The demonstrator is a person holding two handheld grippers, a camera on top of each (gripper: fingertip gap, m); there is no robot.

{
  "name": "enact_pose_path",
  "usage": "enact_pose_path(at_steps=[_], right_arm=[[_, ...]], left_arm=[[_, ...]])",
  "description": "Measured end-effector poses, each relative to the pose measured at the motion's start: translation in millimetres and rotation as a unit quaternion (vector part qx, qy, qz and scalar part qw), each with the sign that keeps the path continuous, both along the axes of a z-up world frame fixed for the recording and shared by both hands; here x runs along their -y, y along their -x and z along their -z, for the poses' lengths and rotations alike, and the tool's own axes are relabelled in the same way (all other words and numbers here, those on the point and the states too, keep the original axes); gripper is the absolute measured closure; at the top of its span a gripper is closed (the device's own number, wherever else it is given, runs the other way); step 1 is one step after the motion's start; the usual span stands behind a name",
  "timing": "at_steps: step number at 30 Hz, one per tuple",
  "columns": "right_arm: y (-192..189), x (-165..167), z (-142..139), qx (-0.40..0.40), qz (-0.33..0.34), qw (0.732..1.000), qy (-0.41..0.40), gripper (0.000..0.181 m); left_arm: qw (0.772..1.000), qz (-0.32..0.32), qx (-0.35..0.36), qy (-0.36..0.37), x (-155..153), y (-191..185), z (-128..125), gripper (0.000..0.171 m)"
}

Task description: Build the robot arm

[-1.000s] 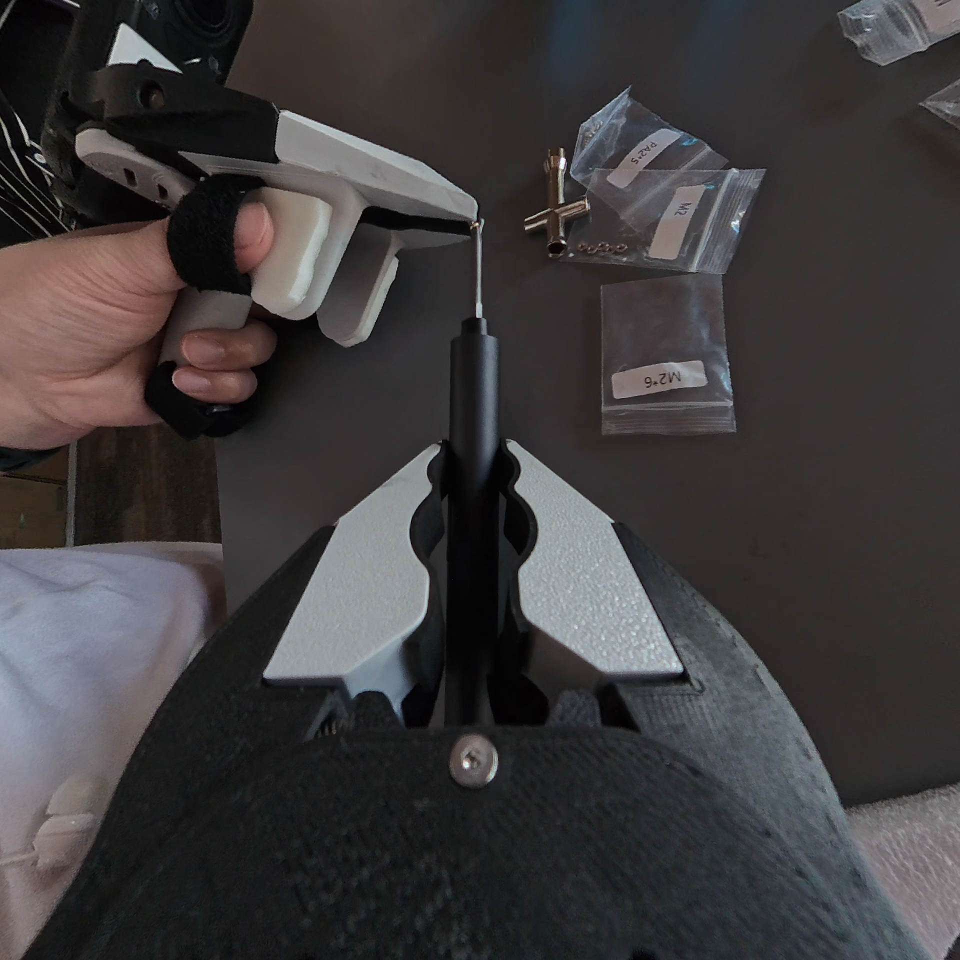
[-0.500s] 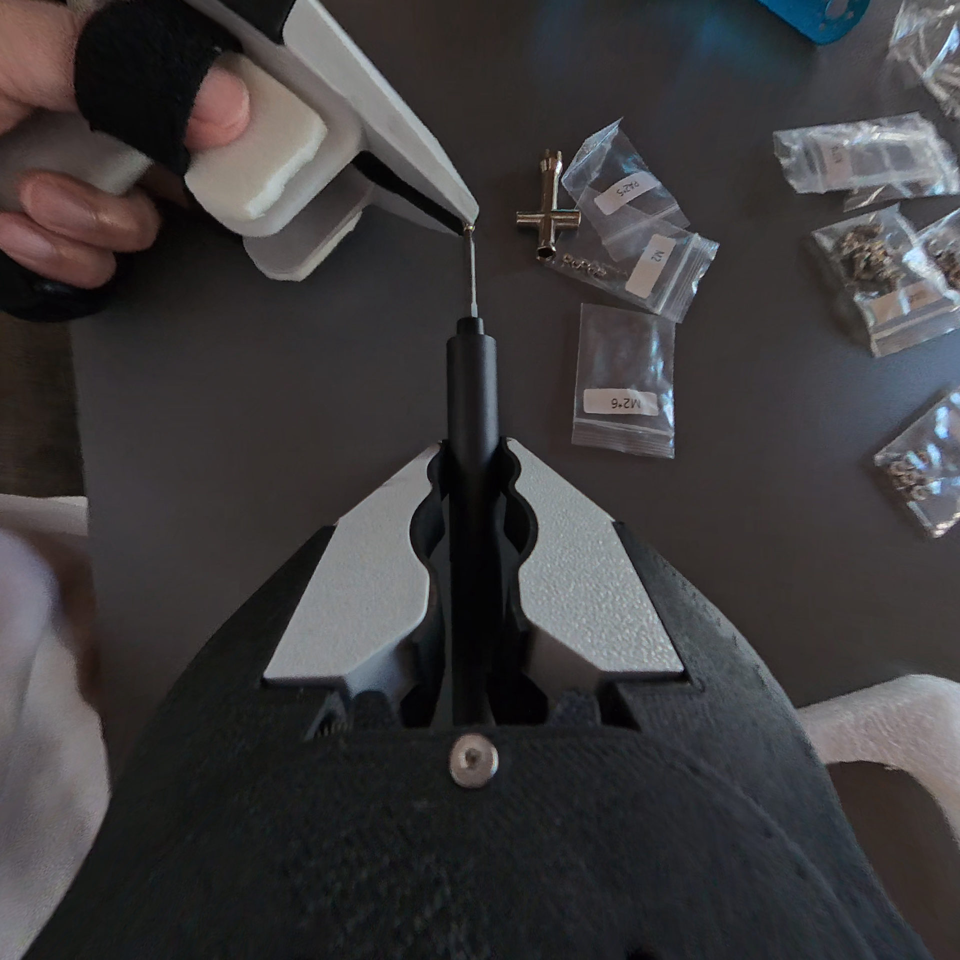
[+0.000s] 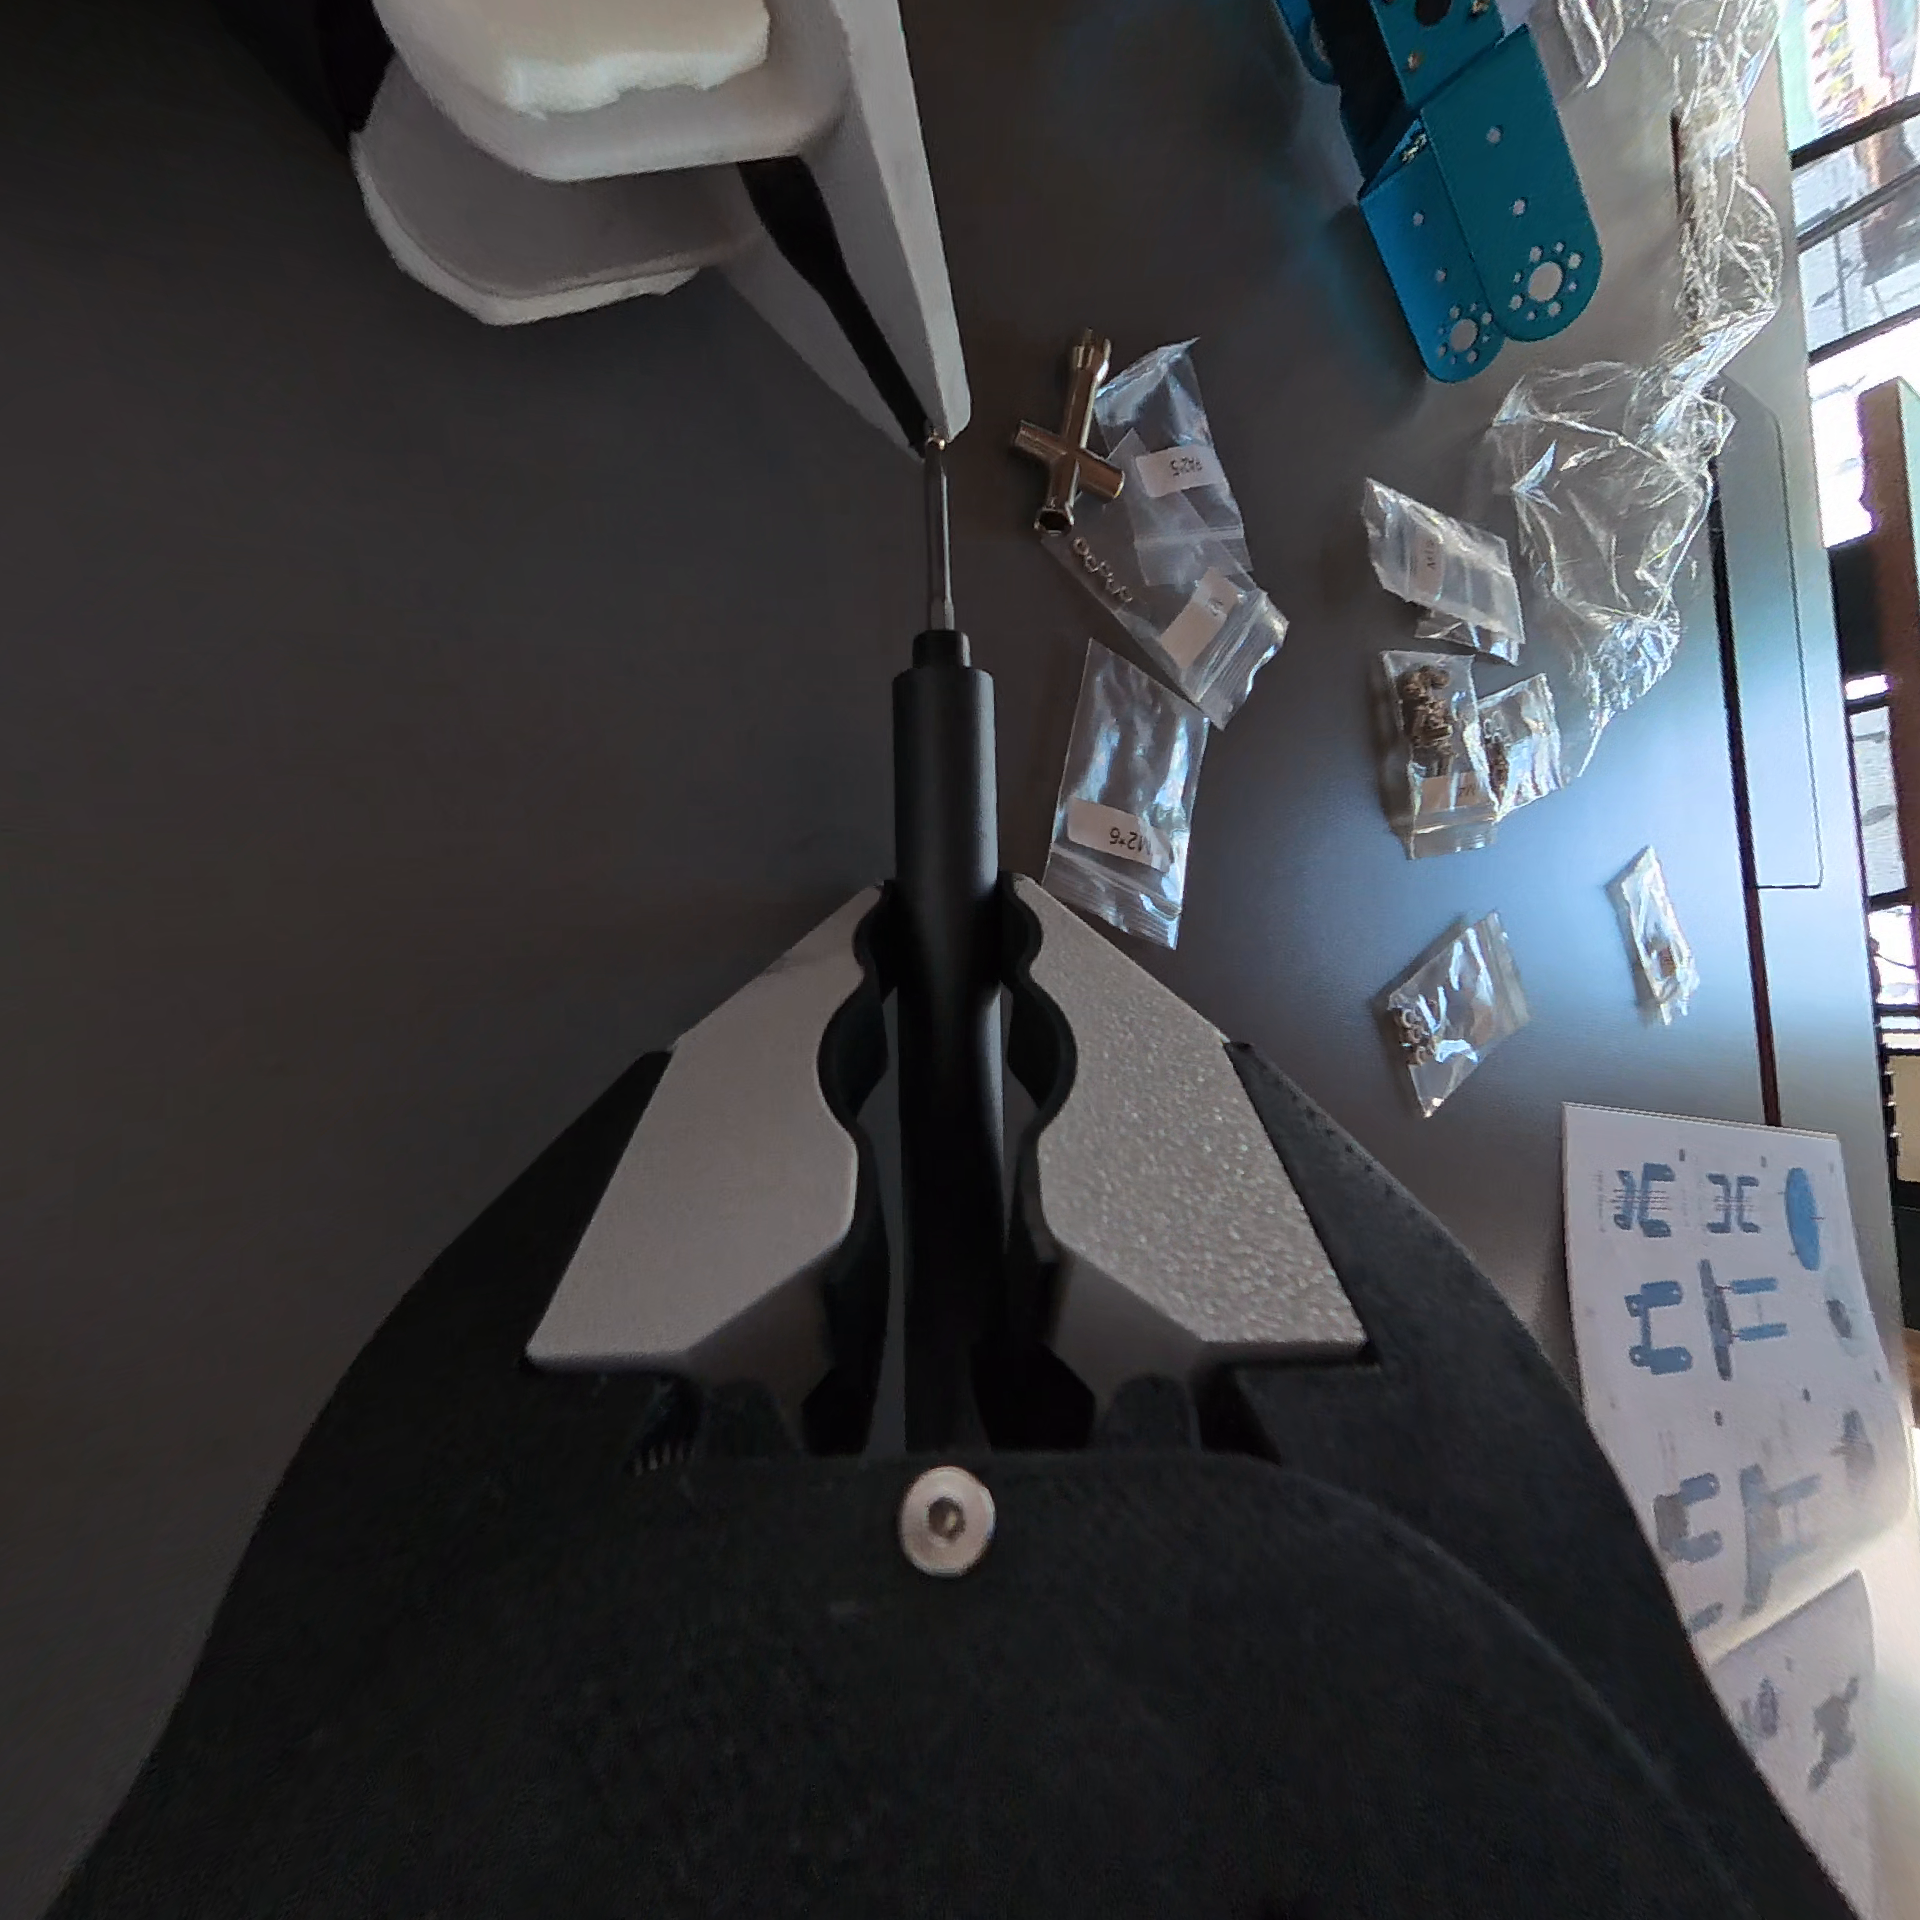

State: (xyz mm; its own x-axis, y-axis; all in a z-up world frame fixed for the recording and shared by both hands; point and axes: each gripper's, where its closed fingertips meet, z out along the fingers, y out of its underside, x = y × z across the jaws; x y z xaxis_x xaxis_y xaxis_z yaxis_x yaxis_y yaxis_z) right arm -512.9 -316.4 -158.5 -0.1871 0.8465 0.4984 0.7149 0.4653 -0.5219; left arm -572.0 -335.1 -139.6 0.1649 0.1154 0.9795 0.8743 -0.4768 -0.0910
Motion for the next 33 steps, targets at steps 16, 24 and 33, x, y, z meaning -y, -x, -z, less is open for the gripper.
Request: enact_pose_path(at_steps=[16,24,33], right_arm=[[-3,29,2,0.023,0.025,0.904,0.425,0.163],[-3,31,2,0.020,0.025,0.878,0.478,0.163],[-3,30,2,0.017,0.022,0.877,0.479,0.164]], left_arm=[[0.988,0.047,-0.141,-0.042,-1,-2,-9,0.171],[0.990,0.043,-0.127,-0.052,-5,-2,-11,0.171],[0.993,0.036,-0.105,-0.050,-9,-4,-10,0.164]])
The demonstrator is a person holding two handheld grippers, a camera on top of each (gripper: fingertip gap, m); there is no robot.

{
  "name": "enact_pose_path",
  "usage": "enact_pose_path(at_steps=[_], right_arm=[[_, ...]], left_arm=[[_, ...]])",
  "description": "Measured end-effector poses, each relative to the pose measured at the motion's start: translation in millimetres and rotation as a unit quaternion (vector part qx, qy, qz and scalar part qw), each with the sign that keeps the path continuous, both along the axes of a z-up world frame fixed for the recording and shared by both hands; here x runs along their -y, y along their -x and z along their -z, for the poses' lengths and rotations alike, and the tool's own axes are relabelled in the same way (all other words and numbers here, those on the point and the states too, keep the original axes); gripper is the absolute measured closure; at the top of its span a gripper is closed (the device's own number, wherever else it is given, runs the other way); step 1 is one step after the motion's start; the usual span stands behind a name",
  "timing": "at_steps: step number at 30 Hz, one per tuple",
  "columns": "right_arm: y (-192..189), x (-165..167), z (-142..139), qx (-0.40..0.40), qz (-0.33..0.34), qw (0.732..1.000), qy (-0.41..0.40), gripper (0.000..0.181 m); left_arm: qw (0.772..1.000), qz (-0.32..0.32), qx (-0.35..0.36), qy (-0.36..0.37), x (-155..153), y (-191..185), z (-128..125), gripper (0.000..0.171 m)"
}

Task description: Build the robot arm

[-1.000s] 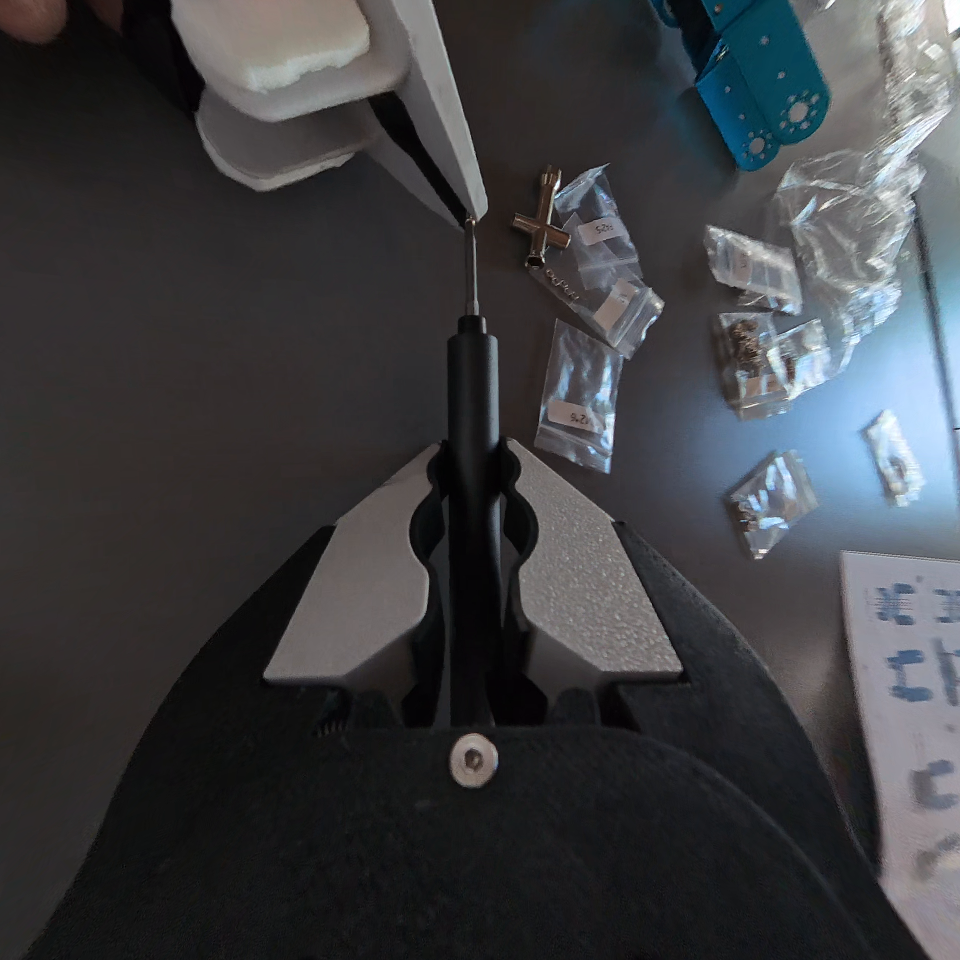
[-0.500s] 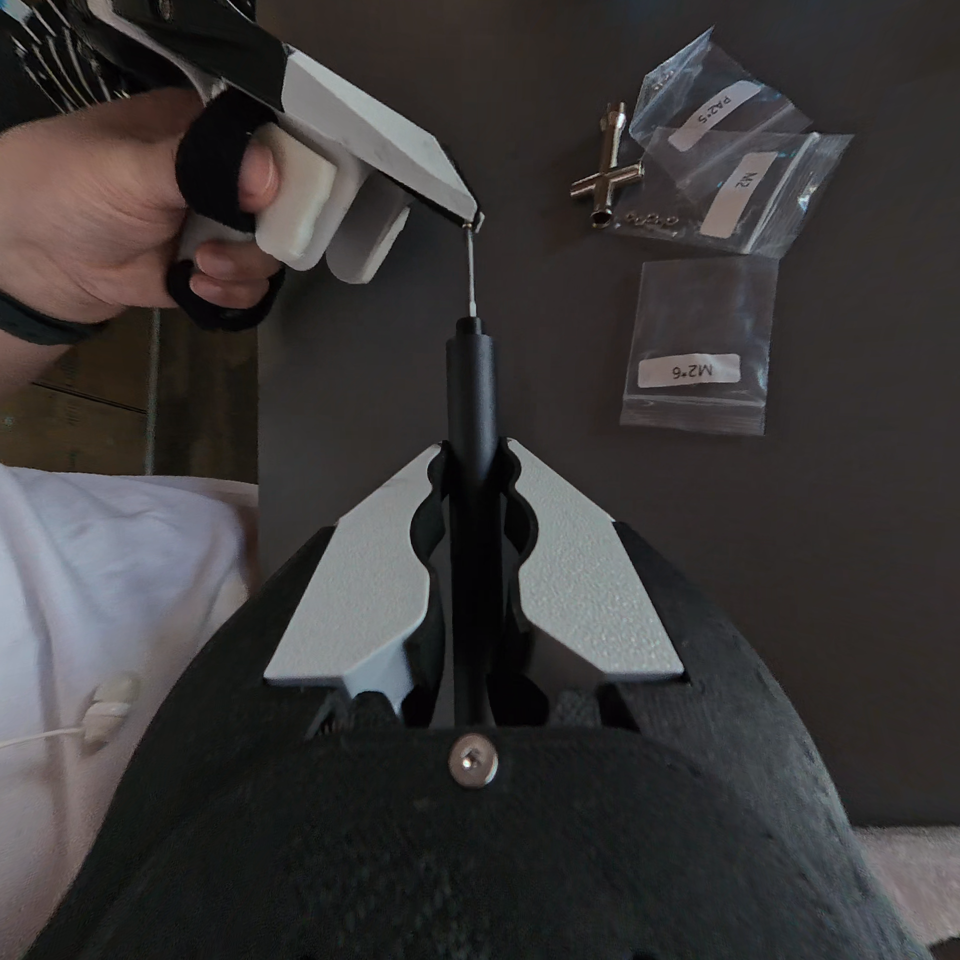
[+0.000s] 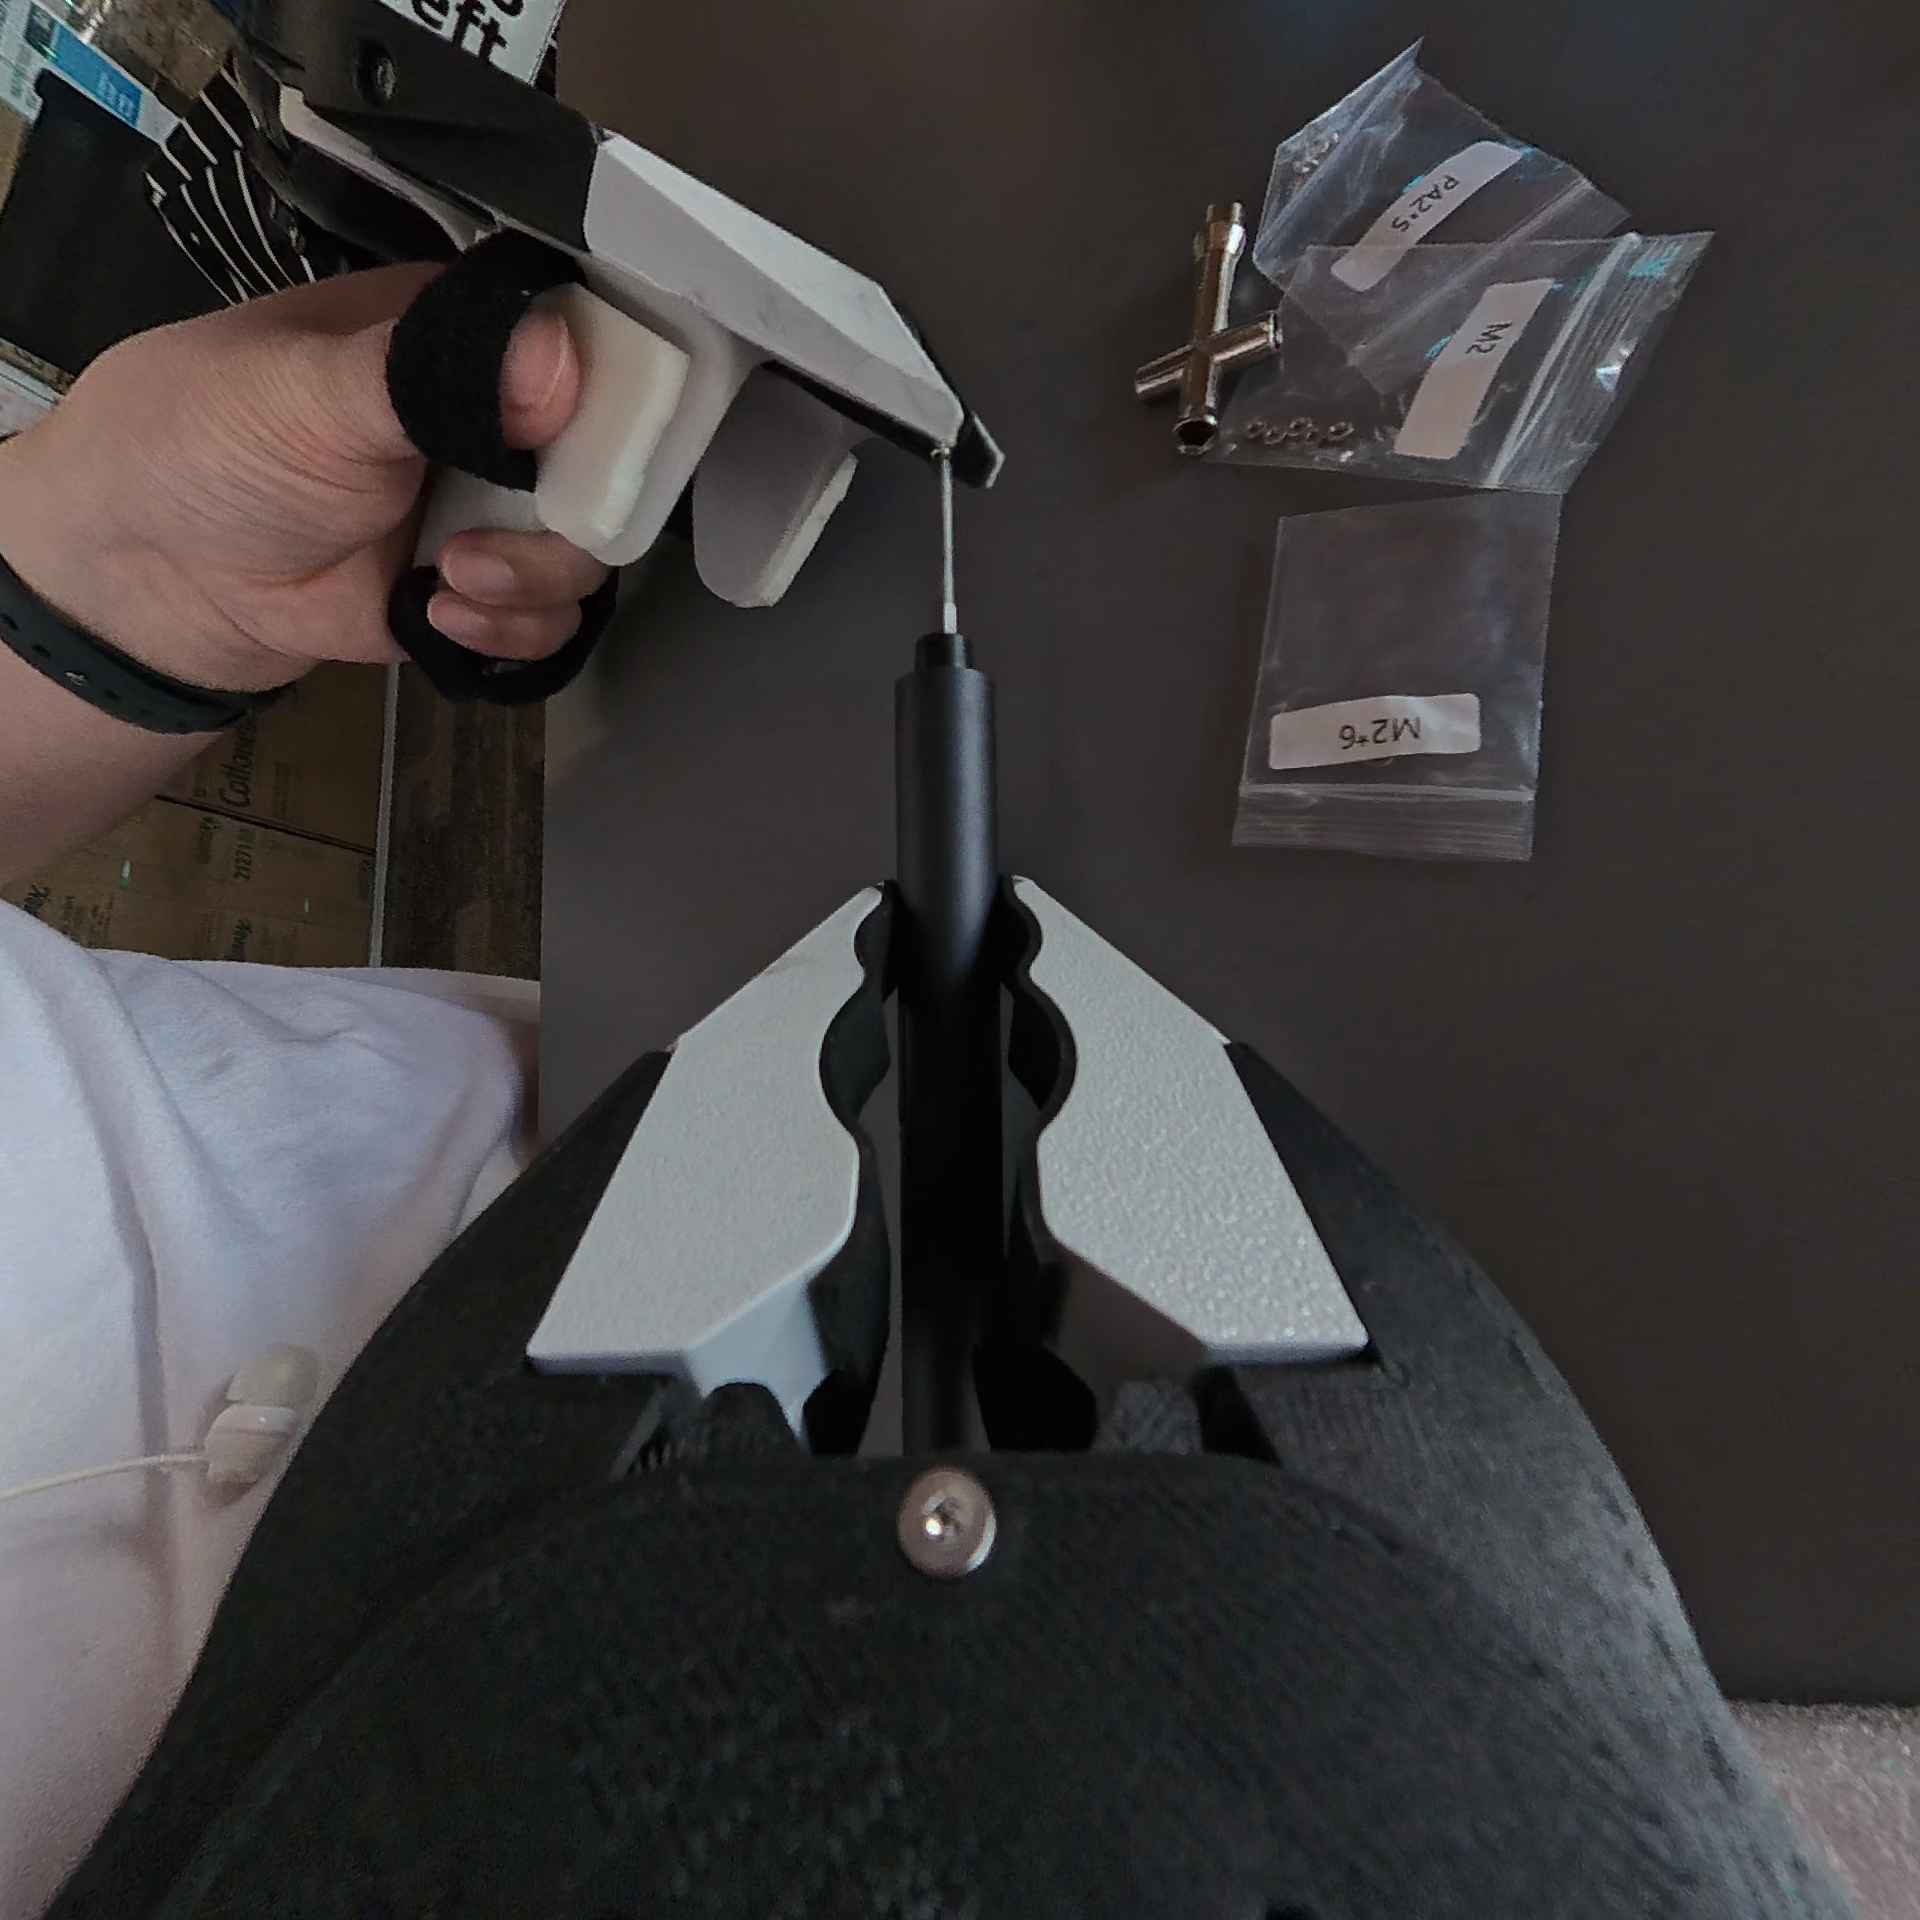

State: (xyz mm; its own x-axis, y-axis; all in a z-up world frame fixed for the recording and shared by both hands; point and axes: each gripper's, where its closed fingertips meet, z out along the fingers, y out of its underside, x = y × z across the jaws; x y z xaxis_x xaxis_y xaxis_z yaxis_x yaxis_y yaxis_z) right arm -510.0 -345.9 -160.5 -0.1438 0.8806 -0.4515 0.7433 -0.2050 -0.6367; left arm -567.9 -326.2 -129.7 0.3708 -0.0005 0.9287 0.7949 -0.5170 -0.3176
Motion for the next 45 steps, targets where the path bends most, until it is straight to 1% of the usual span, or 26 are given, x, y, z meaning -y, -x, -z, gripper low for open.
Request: enact_pose_path(at_steps=[8,11,13,14,15,16,17,18,20,22,23,26,27,28,29,30,31,32,33,34,37,38,39,40,42,45], right_arm=[[-1,0,-1,-0.002,0.001,1.000,0.010,0.163],[-1,0,-1,-0.004,0.002,1.000,0.011,0.164],[-1,0,-2,-0.006,0.002,1.000,0.013,0.163],[-1,0,-3,-0.007,0.002,1.000,0.014,0.164],[-1,0,-3,-0.007,0.001,1.000,0.014,0.163],[-1,0,-4,-0.009,0.000,1.000,0.014,0.164],[-2,0,-5,-0.010,-0.002,1.000,0.016,0.164],[-2,1,-6,-0.012,-0.004,1.000,0.017,0.164],[-3,2,-7,-0.015,-0.006,1.000,0.017,0.164],[-3,3,-7,-0.016,-0.008,1.000,0.015,0.164],[-3,3,-7,-0.016,-0.008,1.000,0.015,0.164],[-4,4,-6,-0.014,-0.008,1.000,0.014,0.164],[-4,4,-5,-0.013,-0.007,1.000,0.013,0.164],[-4,4,-5,-0.012,-0.006,1.000,0.011,0.164],[-3,4,-5,-0.012,-0.004,1.000,0.009,0.164],[-2,4,-6,-0.014,-0.002,1.000,0.008,0.164],[-1,4,-8,-0.017,0.000,1.000,0.008,0.164],[1,5,-10,-0.021,0.004,1.000,0.012,0.164],[3,6,-12,-0.024,0.007,1.000,0.018,0.164],[6,7,-14,-0.026,0.013,0.999,0.026,0.164],[17,10,-23,-0.042,0.038,0.996,0.073,0.164],[22,11,-27,-0.047,0.047,0.993,0.098,0.164],[27,13,-31,-0.053,0.055,0.989,0.124,0.164],[32,15,-34,-0.058,0.060,0.985,0.150,0.165],[43,20,-39,-0.064,0.065,0.978,0.190,0.164],[59,26,-40,-0.069,0.070,0.974,0.205,0.164]], left_arm=[[1.000,-0.009,0.009,-0.006,-1,3,-2,0.153],[0.999,-0.024,-0.004,-0.020,0,18,-10,0.152],[0.998,-0.030,-0.058,-0.025,4,37,-19,0.155],[0.994,-0.024,-0.108,-0.019,7,48,-24,0.158],[0.984,-0.015,-0.178,-0.001,11,60,-26,0.159],[0.963,-0.006,-0.266,0.027,16,78,-27,0.160],[0.928,0.001,-0.367,0.062,21,100,-28,0.160],[0.881,0.006,-0.463,0.101,28,125,-31,0.160],[0.781,0.021,-0.602,0.163,38,165,-46,0.160],[0.696,0.043,-0.685,0.212,45,191,-61,0.160],[0.646,0.052,-0.722,0.241,49,205,-68,0.157],[0.472,0.078,-0.823,0.307,57,237,-89,0.152],[0.431,0.084,-0.842,0.314,58,241,-95,0.152],[0.405,0.088,-0.853,0.317,57,242,-99,0.153],[0.396,0.093,-0.858,0.314,57,240,-100,0.153],[0.398,0.094,-0.858,0.310,56,237,-99,0.153],[0.410,0.092,-0.854,0.305,56,235,-98,0.152],[0.436,0.088,-0.843,0.301,58,232,-95,0.152],[0.478,0.081,-0.823,0.296,60,228,-91,0.150],[0.534,0.068,-0.792,0.286,63,223,-87,0.147],[0.743,0.020,-0.635,0.210,68,192,-77,0.142],[0.804,0.014,-0.571,0.166,70,175,-75,0.142],[0.848,0.010,-0.515,0.123,72,160,-73,0.142],[0.877,0.011,-0.473,0.085,75,147,-70,0.141],[0.917,0.022,-0.398,0.029,82,119,-57,0.139],[0.960,0.052,-0.273,-0.034,87,78,-39,0.137]])
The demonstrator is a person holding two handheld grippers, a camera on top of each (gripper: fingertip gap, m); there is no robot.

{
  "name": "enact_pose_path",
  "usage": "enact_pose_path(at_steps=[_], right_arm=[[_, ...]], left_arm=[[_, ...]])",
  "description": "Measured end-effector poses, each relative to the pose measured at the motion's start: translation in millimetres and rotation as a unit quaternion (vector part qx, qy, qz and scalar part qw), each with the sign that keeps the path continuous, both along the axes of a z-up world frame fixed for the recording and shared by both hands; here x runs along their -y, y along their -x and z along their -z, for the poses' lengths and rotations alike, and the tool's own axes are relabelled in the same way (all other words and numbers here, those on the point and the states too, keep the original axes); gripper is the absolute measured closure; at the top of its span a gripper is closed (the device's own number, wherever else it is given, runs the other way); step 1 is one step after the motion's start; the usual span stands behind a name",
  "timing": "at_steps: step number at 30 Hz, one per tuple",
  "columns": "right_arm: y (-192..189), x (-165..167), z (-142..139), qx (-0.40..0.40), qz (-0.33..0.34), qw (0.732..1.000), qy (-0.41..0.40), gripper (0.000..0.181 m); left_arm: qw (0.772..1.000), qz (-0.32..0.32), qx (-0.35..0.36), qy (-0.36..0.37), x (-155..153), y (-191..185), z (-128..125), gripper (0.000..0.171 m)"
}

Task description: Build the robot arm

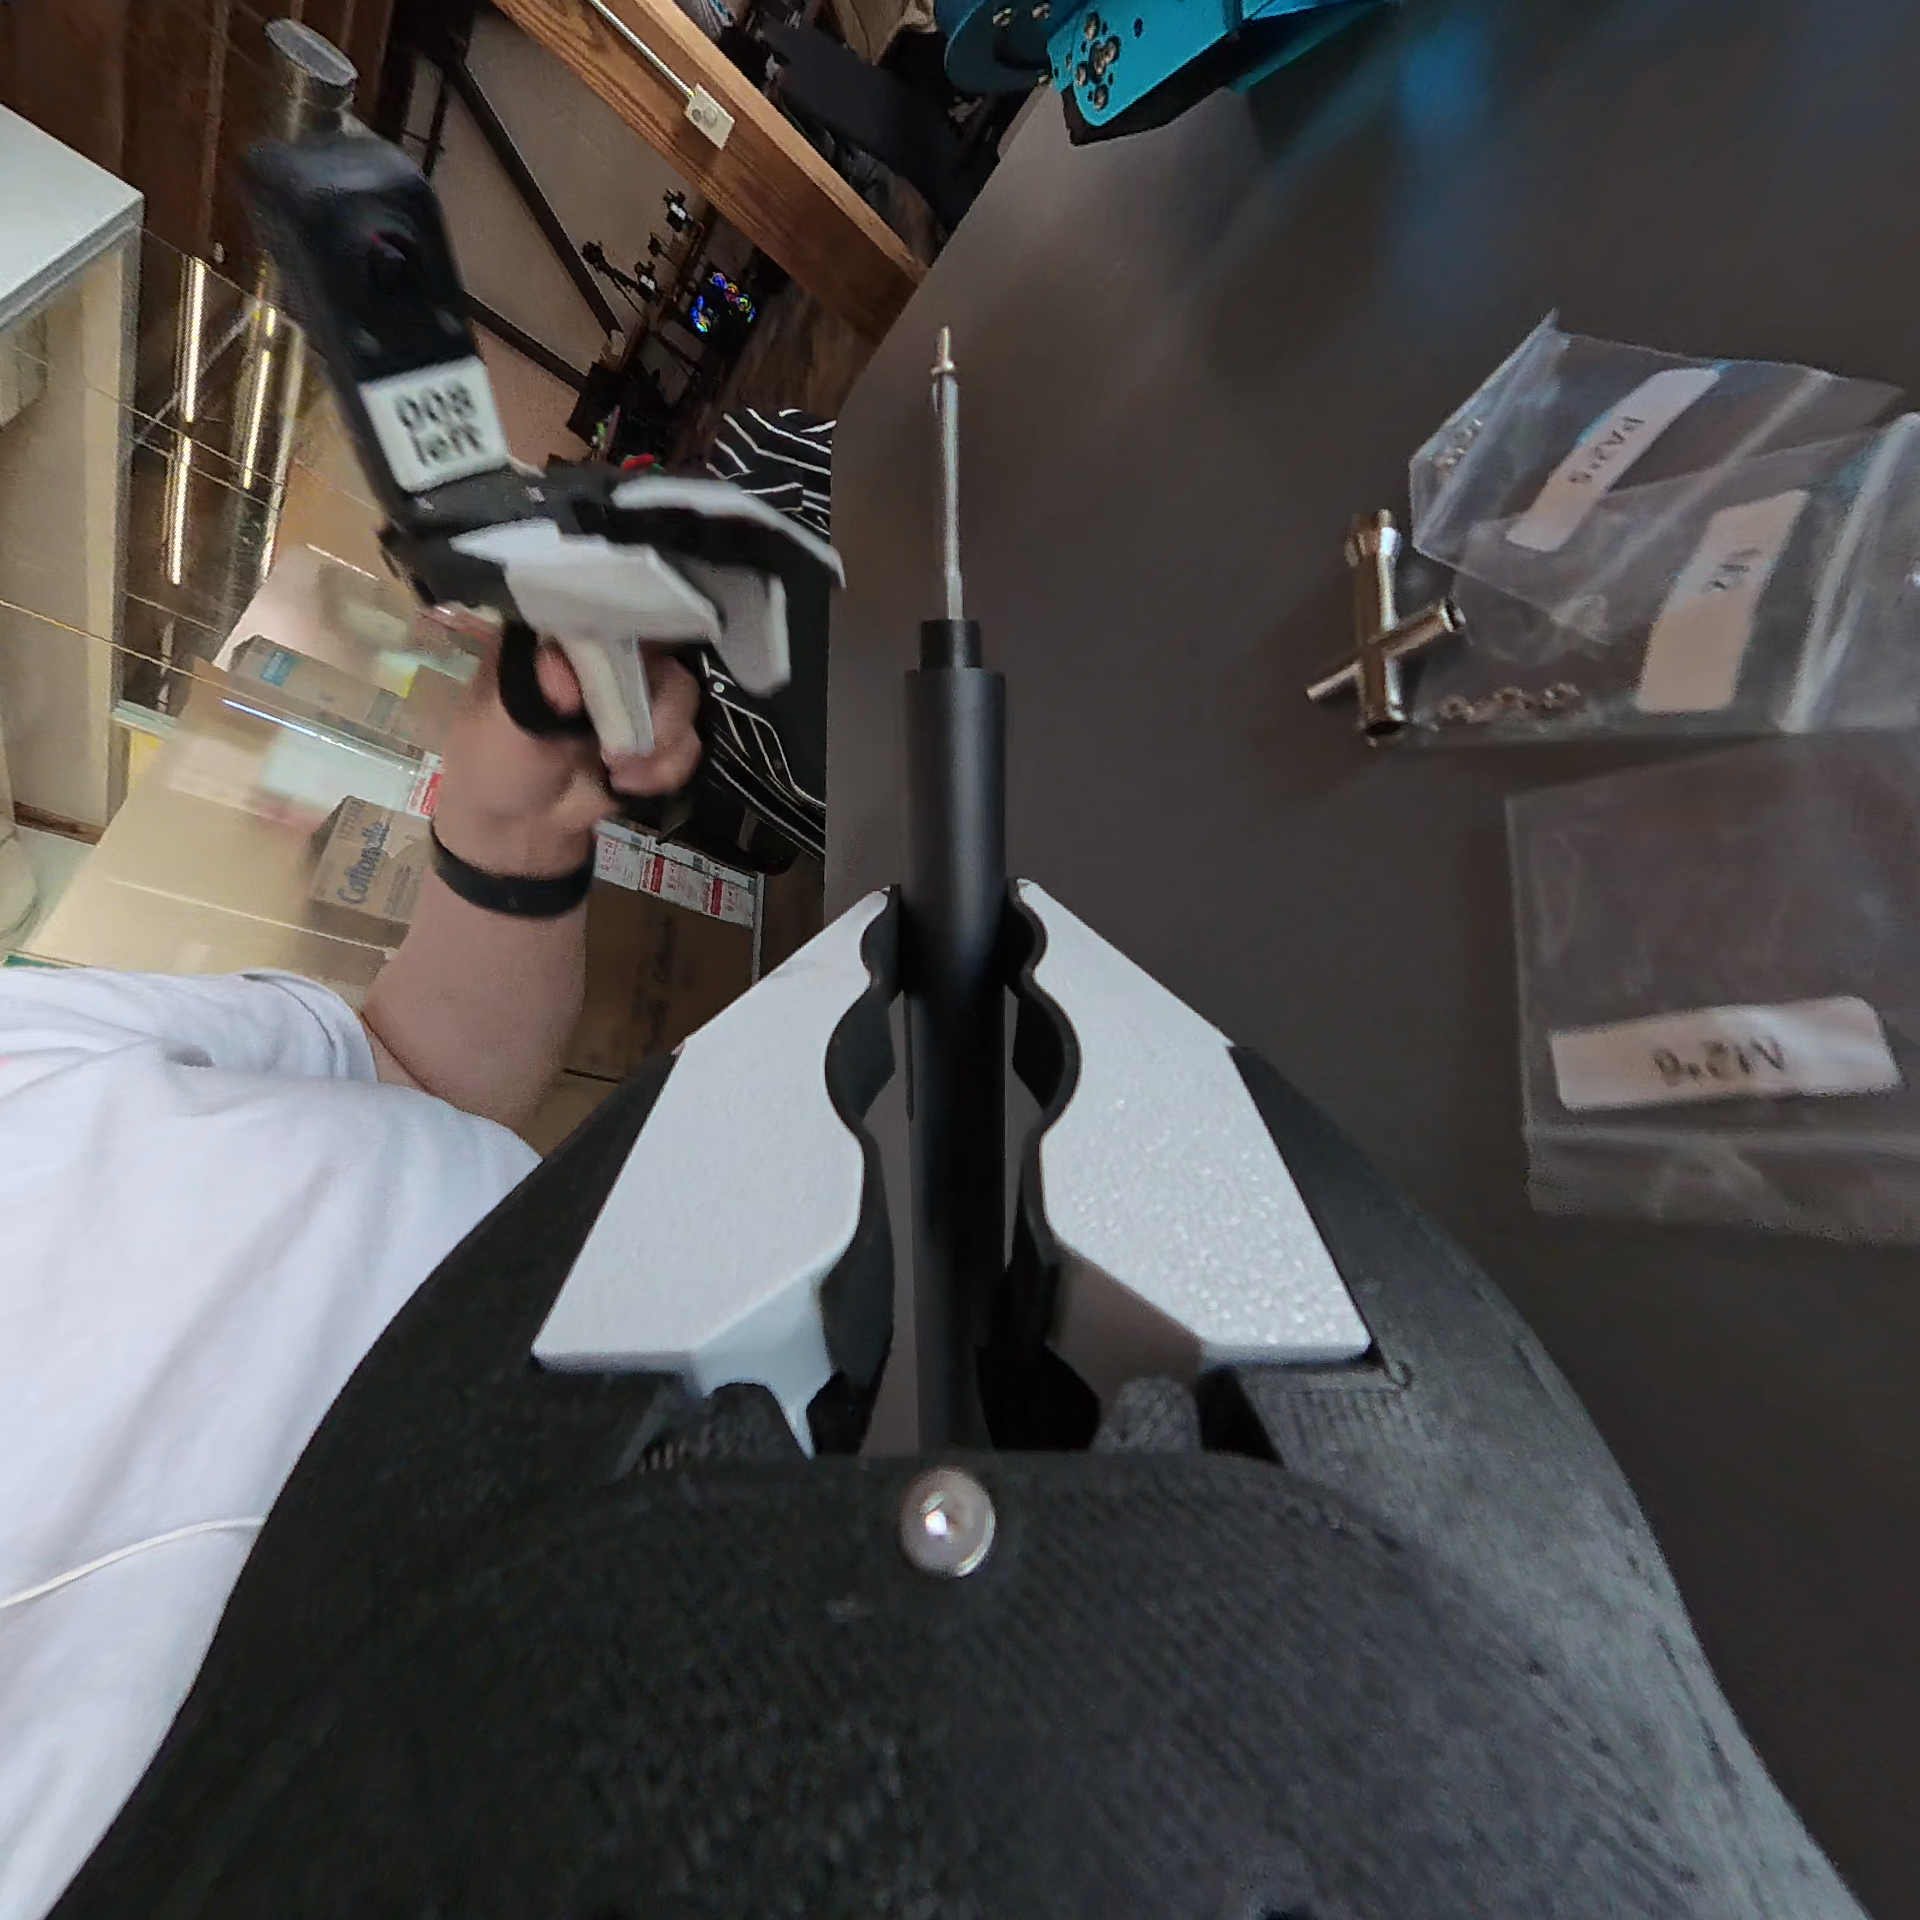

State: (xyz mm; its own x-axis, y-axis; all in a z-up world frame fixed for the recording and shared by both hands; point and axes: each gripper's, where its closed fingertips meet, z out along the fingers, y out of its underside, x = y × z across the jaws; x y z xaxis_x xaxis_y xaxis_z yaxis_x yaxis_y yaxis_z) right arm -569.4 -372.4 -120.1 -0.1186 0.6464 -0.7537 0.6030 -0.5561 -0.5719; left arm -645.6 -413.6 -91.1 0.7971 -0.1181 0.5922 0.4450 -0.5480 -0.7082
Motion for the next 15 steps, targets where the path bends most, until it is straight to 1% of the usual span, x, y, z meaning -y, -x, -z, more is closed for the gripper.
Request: enact_pose_path(at_steps=[2,4,7,9,13,15], right_arm=[[13,3,1,0.001,0.006,1.000,-0.003,0.164],[28,5,0,-0.002,0.016,1.000,-0.003,0.164],[52,6,-2,-0.001,0.036,0.999,0.007,0.164],[66,7,-8,-0.006,0.048,0.998,0.026,0.164],[91,5,-18,-0.004,0.073,0.995,0.064,0.165],[99,3,-24,-0.003,0.089,0.993,0.080,0.165]], left_arm=[[0.997,0.037,0.064,-0.011,2,-19,11,0.134],[0.993,0.070,0.091,-0.014,3,-30,22,0.131],[0.987,0.109,0.120,-0.006,3,-35,34,0.128],[0.980,0.133,0.145,-0.009,2,-36,34,0.131],[0.966,0.180,0.184,-0.019,-9,-36,22,0.124],[0.964,0.184,0.192,-0.018,-18,-34,19,0.122]])
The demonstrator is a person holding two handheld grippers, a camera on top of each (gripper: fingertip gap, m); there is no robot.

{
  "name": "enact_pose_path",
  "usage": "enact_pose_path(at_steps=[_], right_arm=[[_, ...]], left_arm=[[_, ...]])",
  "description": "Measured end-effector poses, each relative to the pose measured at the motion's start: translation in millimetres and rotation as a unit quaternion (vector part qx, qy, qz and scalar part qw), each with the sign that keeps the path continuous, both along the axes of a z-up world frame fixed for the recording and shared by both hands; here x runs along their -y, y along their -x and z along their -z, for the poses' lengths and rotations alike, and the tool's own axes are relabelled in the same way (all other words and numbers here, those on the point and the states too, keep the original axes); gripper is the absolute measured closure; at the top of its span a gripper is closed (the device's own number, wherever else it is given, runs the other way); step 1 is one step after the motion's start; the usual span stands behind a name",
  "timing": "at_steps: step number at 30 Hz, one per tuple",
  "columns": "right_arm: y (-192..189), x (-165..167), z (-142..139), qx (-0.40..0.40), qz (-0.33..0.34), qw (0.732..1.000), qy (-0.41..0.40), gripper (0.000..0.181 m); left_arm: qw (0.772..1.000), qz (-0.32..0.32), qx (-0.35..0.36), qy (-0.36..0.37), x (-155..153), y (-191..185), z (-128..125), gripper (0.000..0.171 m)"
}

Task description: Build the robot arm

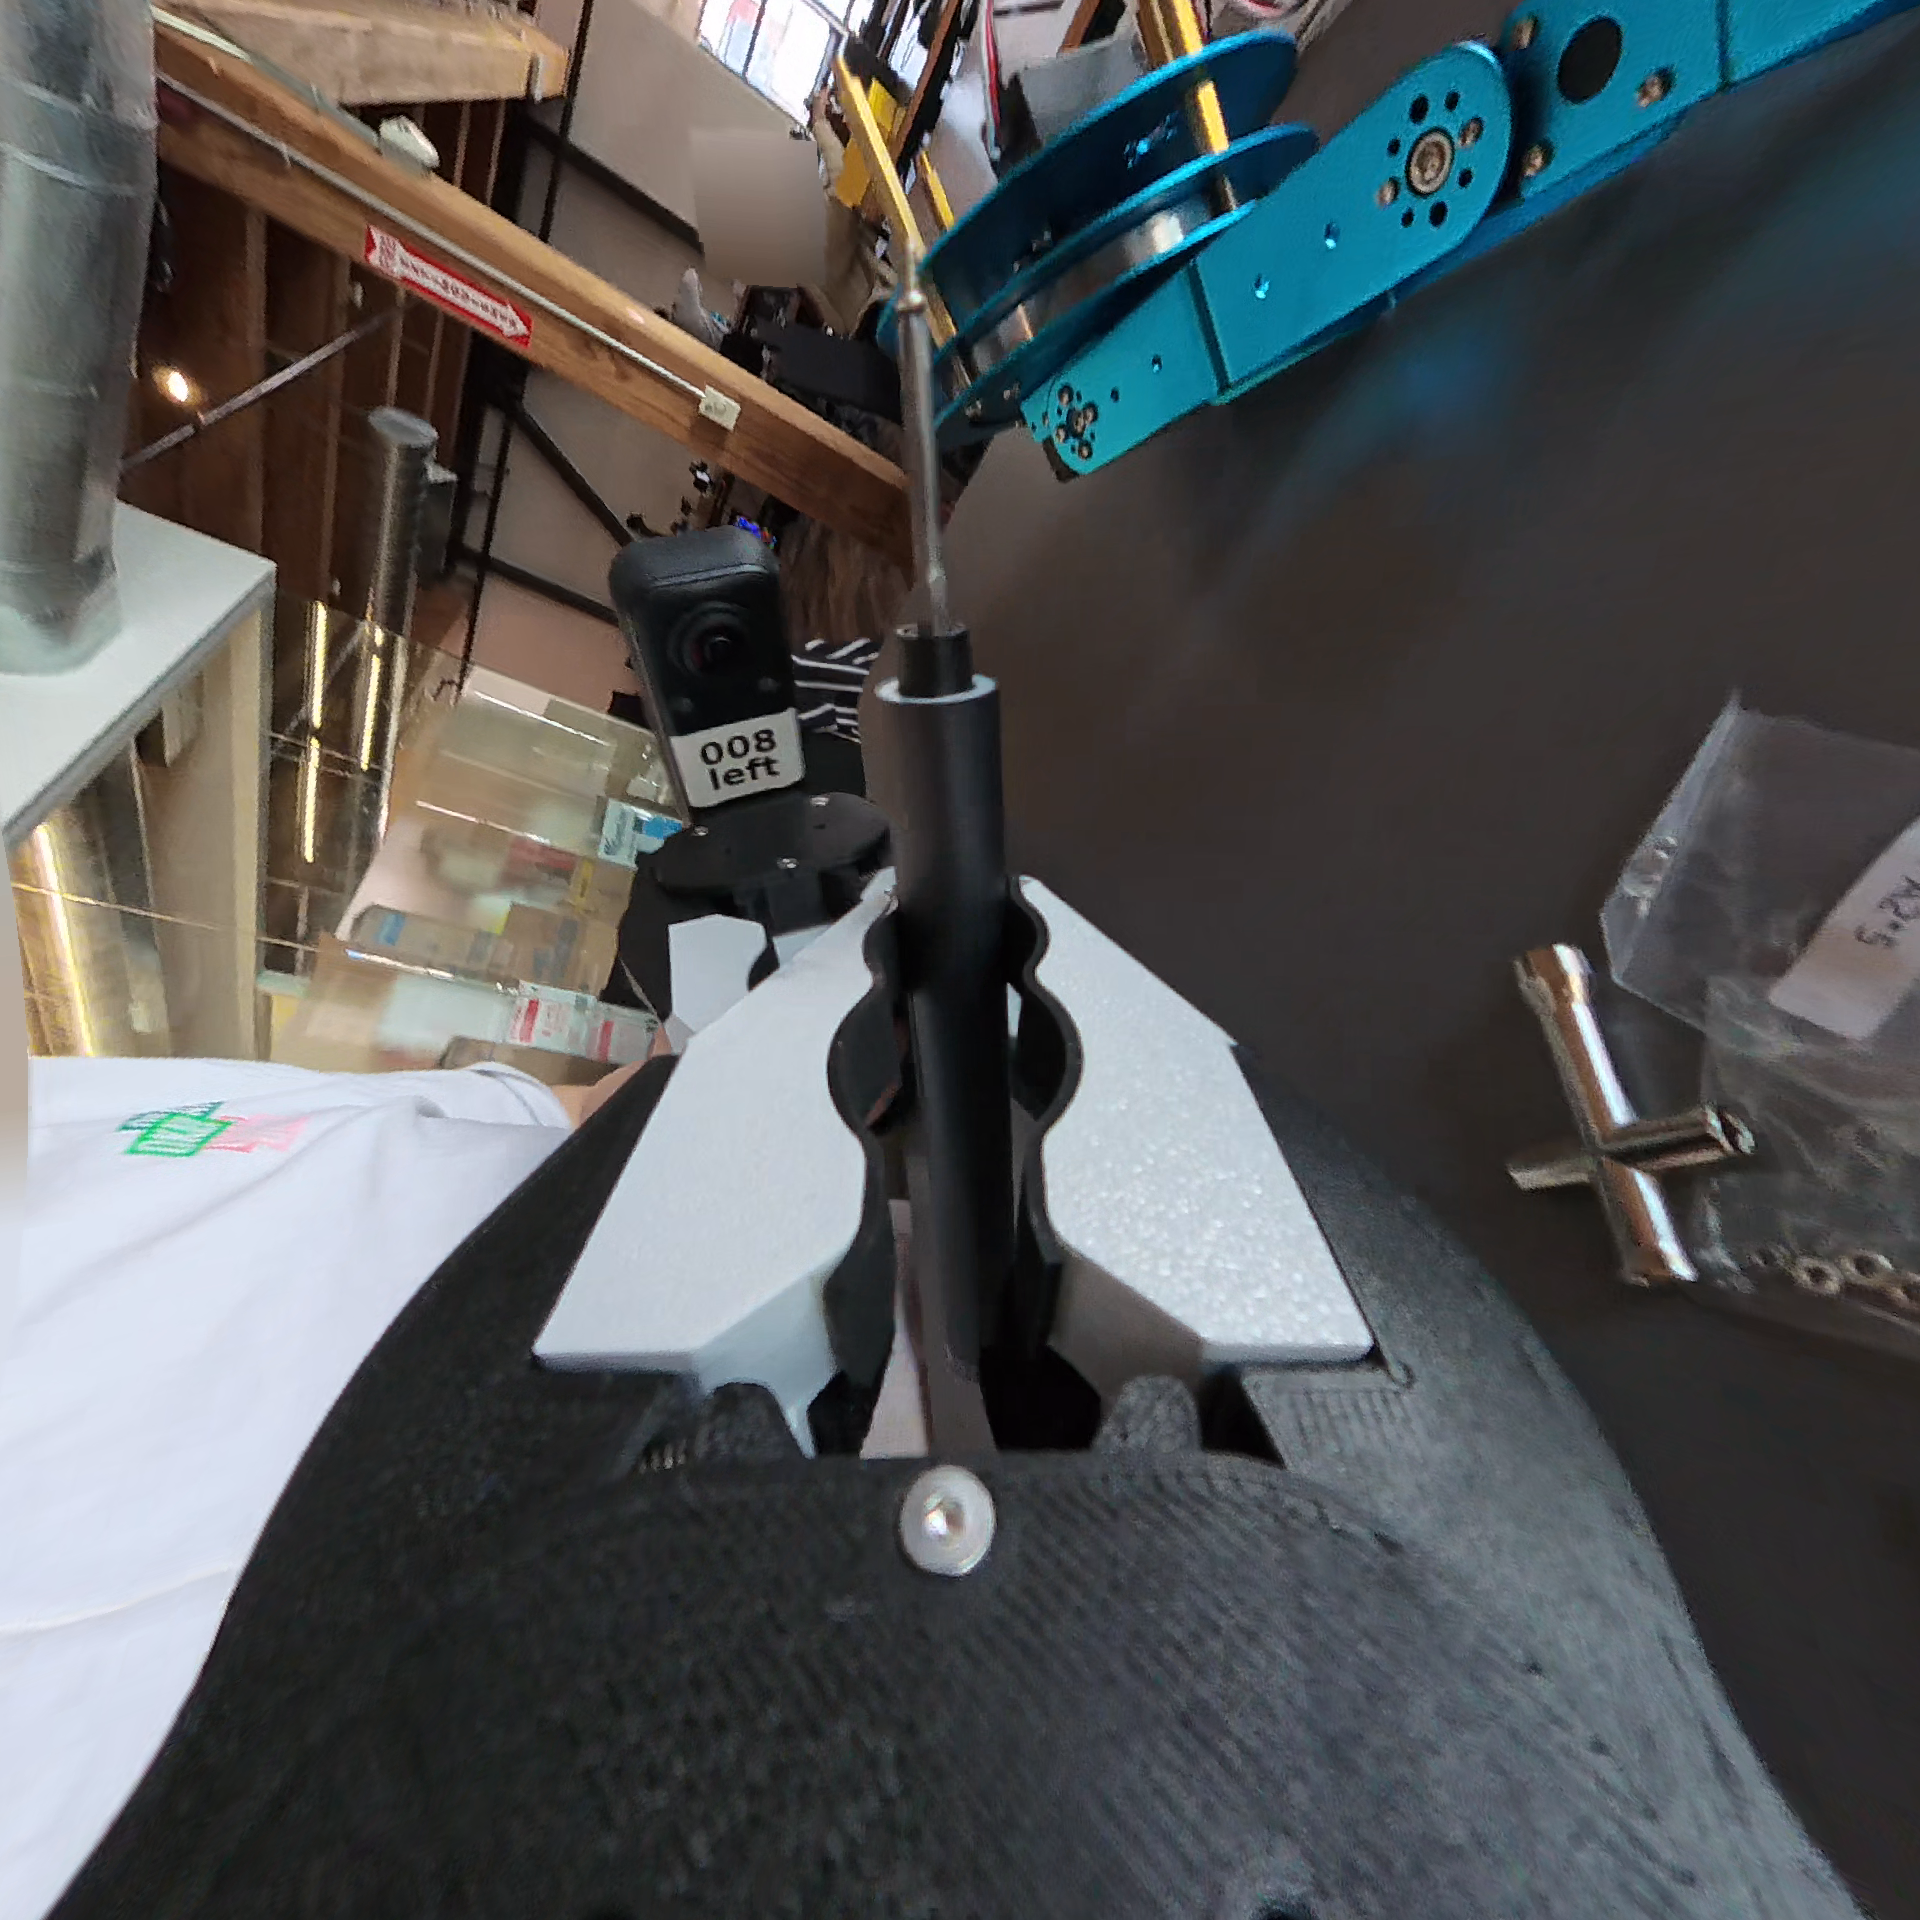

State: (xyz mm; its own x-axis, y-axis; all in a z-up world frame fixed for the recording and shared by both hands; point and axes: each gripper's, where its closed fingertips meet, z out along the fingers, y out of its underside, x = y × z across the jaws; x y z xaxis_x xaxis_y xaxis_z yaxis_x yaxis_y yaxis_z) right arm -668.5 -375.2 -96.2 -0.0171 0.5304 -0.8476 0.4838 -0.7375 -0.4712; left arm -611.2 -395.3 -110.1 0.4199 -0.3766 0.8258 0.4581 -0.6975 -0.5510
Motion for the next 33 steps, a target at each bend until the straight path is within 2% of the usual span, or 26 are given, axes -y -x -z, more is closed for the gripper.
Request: enact_pose_path(at_steps=[2,4,11,14,20,24,33], right_arm=[[6,0,-6,0.000,0.007,1.000,0.010,0.165],[11,-2,-8,0.009,0.015,1.000,0.010,0.165],[22,-11,-2,0.020,0.009,0.999,0.030,0.165],[25,-11,-1,0.015,-0.013,0.998,0.051,0.165],[29,-15,0,-0.004,-0.052,0.994,0.099,0.165],[34,-25,-4,-0.022,-0.053,0.987,0.151,0.163],[45,-41,-7,-0.037,-0.055,0.985,0.156,0.155]], left_arm=[[0.999,0.031,0.005,-0.004,-5,-4,-5,0.122],[0.998,0.054,-0.025,0.008,-10,-4,3,0.123],[0.994,0.100,0.040,0.033,-14,-11,-1,0.153],[0.993,0.089,0.066,0.047,-17,-12,0,0.162],[0.990,0.044,0.118,0.068,-25,-9,-2,0.162],[0.982,0.007,0.173,0.074,-31,-6,-7,0.162],[0.971,-0.036,0.227,0.071,-41,7,-11,0.162]])
